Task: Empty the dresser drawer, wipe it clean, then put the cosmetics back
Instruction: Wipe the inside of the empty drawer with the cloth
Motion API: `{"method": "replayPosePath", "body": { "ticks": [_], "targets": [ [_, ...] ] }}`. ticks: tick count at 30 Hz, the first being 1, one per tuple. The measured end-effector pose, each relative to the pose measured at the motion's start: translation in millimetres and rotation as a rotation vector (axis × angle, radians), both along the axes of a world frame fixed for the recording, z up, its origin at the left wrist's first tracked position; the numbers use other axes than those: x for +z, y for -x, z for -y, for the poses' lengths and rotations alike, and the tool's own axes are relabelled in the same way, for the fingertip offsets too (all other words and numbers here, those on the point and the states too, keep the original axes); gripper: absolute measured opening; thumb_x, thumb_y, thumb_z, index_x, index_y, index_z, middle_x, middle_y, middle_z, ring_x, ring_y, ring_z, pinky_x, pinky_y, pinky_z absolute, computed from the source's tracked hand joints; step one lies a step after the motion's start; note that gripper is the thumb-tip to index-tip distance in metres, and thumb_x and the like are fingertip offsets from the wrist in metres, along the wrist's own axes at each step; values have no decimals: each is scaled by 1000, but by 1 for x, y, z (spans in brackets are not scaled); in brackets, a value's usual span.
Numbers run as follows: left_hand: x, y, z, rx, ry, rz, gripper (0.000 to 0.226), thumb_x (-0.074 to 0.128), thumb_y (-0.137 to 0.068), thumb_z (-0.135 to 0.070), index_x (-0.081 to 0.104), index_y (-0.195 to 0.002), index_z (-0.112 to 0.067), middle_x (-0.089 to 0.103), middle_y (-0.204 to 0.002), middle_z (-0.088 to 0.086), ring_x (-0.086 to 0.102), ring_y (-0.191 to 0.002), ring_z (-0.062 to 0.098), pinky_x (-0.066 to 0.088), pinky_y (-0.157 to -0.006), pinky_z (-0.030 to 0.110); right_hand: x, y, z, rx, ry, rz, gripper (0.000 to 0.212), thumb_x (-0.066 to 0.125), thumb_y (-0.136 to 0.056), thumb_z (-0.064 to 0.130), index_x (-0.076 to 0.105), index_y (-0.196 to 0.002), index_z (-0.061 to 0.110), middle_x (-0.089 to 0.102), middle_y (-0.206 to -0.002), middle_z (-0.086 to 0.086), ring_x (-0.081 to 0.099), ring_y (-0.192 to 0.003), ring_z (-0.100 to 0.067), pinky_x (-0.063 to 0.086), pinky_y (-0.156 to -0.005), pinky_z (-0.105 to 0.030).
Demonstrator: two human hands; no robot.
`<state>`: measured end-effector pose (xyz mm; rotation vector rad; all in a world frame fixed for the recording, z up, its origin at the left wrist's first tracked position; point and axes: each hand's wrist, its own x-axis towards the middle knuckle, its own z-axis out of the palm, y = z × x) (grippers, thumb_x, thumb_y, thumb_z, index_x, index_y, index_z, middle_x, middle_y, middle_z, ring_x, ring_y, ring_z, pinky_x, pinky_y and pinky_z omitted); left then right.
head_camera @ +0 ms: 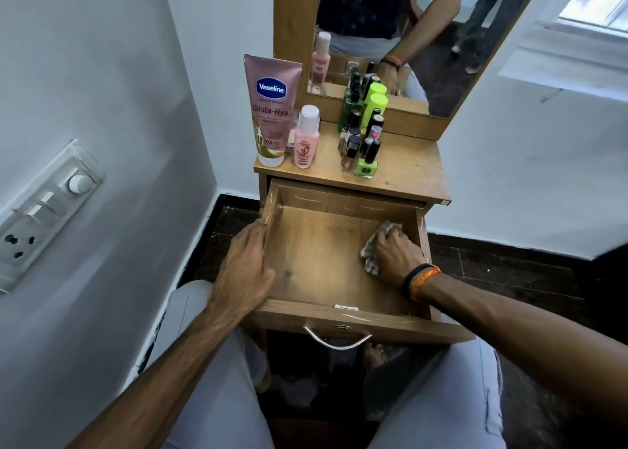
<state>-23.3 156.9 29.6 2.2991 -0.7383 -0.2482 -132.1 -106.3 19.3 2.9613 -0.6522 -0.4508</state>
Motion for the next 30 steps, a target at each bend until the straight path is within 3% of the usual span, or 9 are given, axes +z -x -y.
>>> {"method": "replayPosePath", "body": {
  "ticks": [3,6,11,15,18,21,24,26,30],
  "targets": [
    [0,0,1,0,7,-2,70,53,-84,5,35,-150,-8,36,-157,10,30,-147,25,28,-120,46,-4,-14,6,-106,28,19,77,48,-101,37,18,-149,-15,45,-143,-34,45,-134,-44,42,-111,-47],
    [-3,-2,1,-2,7,6,69,53,-83,3,37,-149,-8,38,-155,9,33,-144,26,32,-118,47,-6,-21,-3,-97,14,98,59,45,-103,29,29,-146,-8,60,-128,-26,55,-121,-41,50,-100,-47],
    [-4,0,1,-3,28,16,63,54,-82,0,43,-143,-11,42,-151,8,38,-140,28,35,-114,47,-7,-10,-21,70,-120,241,45,59,-98,30,46,-136,8,63,-123,-15,64,-108,-32,55,-85,-41],
    [-3,0,2,0,32,8,61,53,-83,3,44,-142,-11,43,-149,8,40,-138,28,37,-113,47,2,-10,-17,-502,-379,500,36,60,-94,25,52,-122,5,67,-110,-16,66,-99,-35,52,-81,-38],
    [-2,0,3,8,29,-4,60,53,-84,2,44,-141,-13,44,-147,6,43,-134,28,40,-110,47,4,-14,-13,-1068,-692,796,39,58,-93,18,53,-130,7,66,-117,-14,64,-105,-31,55,-93,-42],
    [-1,1,4,9,42,5,58,52,-83,3,46,-138,-14,47,-144,5,43,-134,26,40,-109,46,7,-35,-16,-1414,-1025,1184,47,57,-96,13,43,-141,14,64,-119,-10,66,-97,-25,59,-81,-37],
    [-1,2,4,21,45,16,53,51,-82,4,49,-132,-13,50,-137,6,45,-130,25,43,-105,42,12,-57,-14,-1607,-1167,1350,47,56,-100,12,38,-143,14,62,-115,-8,59,-71,-14,50,-55,-26],
    [-2,2,4,46,34,27,45,51,-83,4,52,-126,-10,53,-130,8,49,-122,24,42,-95,33,15,-69,-15,-1656,-1237,1382,50,57,-100,17,36,-145,16,60,-124,-10,56,-72,-15,51,-65,-31],
    [-1,3,4,77,5,54,40,54,-86,0,53,-125,-6,61,-116,12,50,-92,12,42,-77,23,23,-89,-24,-1666,-1230,1461,49,60,-99,23,43,-144,17,57,-136,-9,61,-114,-28,50,-93,-35]
  ]
}}
